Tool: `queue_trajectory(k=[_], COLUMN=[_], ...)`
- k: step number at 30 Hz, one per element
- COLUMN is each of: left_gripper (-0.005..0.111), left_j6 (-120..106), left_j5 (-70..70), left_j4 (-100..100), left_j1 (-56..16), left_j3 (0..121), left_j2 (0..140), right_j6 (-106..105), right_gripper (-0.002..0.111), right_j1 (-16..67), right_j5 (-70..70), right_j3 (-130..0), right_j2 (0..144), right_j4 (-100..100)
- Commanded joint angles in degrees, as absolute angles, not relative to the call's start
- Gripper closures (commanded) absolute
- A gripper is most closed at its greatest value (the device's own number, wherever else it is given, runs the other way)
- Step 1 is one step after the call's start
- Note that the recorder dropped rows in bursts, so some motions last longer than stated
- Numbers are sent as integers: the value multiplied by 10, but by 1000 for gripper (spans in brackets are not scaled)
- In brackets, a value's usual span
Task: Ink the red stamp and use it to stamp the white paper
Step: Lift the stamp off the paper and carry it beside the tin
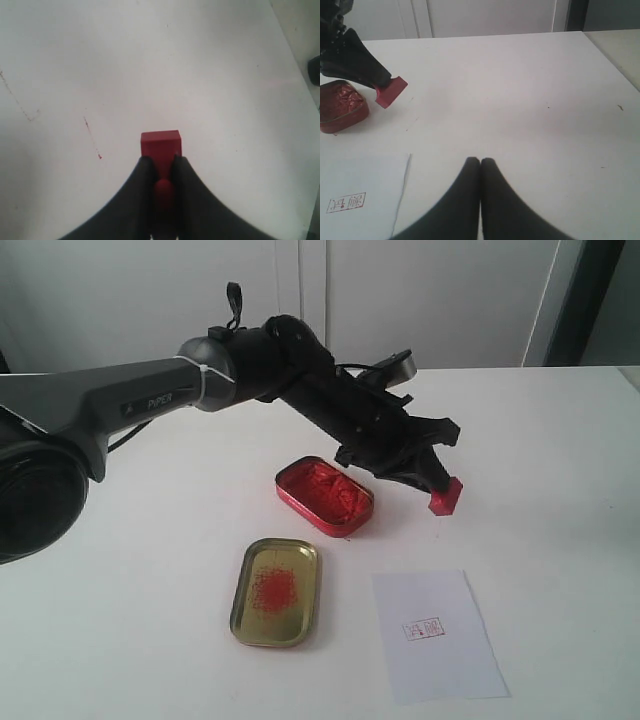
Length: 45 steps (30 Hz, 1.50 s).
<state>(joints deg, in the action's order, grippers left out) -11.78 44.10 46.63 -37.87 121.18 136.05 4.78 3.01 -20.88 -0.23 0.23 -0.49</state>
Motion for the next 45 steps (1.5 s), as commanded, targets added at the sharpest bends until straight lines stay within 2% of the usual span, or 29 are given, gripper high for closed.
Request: queue_trajectory(k=[1, 45], left_gripper=[107, 107], left_j6=[-103, -86], left_j5=[451, 463], left_j4=[467, 428], left_j1=[-377, -378], left_j3=[1207, 1207], left_j2=[1374, 1399], right_j6=[48, 48], right_gripper=[108, 108], right_j1=[27, 27], right_j5=[-201, -201], right_j3=[0, 0], right_j2=[0, 0], right_j4=[-9, -9])
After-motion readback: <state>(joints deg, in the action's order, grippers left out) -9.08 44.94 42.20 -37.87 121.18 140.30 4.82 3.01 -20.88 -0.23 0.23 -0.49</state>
